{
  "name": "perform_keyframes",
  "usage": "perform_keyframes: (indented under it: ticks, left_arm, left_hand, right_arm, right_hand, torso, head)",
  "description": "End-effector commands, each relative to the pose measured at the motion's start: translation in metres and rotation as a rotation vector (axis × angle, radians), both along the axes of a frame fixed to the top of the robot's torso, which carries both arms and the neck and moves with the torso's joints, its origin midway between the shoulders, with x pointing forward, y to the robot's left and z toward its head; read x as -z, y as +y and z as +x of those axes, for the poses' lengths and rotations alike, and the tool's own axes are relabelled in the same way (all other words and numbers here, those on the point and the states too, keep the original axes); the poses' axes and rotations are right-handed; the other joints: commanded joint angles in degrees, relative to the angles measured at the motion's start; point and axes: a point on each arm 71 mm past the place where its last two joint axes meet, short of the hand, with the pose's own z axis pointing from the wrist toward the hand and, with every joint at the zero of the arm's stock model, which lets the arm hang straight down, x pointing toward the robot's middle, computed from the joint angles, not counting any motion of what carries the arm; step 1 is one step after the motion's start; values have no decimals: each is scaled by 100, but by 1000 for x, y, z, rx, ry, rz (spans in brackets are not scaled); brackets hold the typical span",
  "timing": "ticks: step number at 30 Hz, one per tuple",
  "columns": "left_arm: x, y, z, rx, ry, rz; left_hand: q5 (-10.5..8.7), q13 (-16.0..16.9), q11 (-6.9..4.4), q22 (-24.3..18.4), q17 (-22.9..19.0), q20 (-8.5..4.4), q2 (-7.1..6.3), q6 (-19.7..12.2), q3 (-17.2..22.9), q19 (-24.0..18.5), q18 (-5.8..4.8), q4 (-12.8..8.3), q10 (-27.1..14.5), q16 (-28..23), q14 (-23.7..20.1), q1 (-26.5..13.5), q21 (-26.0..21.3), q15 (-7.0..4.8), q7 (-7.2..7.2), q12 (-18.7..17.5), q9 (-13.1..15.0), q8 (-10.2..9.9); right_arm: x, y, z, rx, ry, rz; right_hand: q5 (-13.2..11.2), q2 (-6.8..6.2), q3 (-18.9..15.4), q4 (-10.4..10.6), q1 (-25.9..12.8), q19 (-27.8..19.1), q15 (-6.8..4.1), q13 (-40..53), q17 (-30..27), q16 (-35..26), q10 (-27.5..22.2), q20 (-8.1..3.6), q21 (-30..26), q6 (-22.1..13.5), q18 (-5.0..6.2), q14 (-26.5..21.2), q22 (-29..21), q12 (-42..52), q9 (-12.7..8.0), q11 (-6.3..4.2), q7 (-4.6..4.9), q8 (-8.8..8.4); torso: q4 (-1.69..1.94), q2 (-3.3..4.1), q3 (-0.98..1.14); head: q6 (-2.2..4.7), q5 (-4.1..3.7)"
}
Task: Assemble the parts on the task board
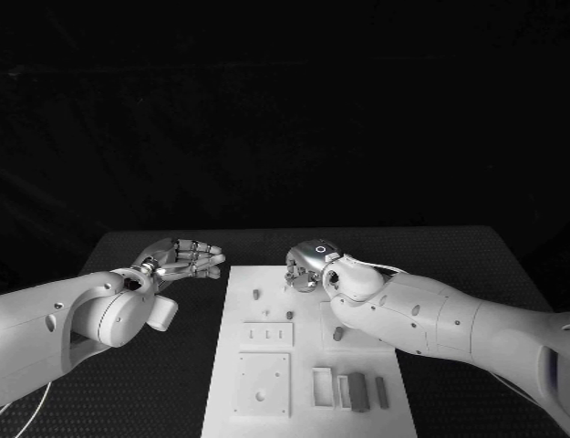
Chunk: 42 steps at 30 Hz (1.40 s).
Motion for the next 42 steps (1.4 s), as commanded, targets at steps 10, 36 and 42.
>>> perform_keyframes:
  ticks: [10, 36, 42]
  left_arm:
    - [-1, -2, 0, 13, -1, -10]
    - [-1, -5, 1, 16, 0, -10]
    - [-1, -5, 1, 18, 1, -11]
  left_hand:
    - [-27, -7, 17, -9, 13, -8, 2, -48, -8, 36, -23, -3, -2, -37, 55, -48, -40, 2, 69, -31, -7, -26]
    - [-27, -7, 14, -9, 24, -8, -2, -50, -10, 37, -24, -3, -1, -48, 56, -53, -45, 3, 66, -38, -8, -27]
    - [-27, -7, 14, -9, 26, -8, -2, -50, -10, 37, -24, -3, 0, -51, 57, -54, -46, 3, 66, -40, -8, -27]
  right_arm:
    - [-2, 4, 1, -9, -39, -12]
    - [0, 8, 6, -8, -33, -19]
    - [1, 8, 7, -5, -28, -21]
  right_hand:
    - [38, -47, 57, -11, -21, -2, -47, 1, -12, 41, 38, -51, 36, -37, 88, 15, 105, -12, 17, 7, -9, -34]
    - [37, -71, 76, -10, -29, 4, -43, 1, -17, 43, 45, -56, 37, -53, 88, 19, 104, -18, 24, 12, -3, -58]
    - [37, -72, 82, -10, -29, 4, -41, 2, -18, 44, 46, -57, 37, -62, 88, 20, 104, -19, 25, 15, 0, -68]
  torso:
    - [-8, -6, 5]
    - [-10, 5, -5]
    - [-10, 1, -4]
  head:
    - [1, 15]
    - [-24, 42]
    - [-40, 44]
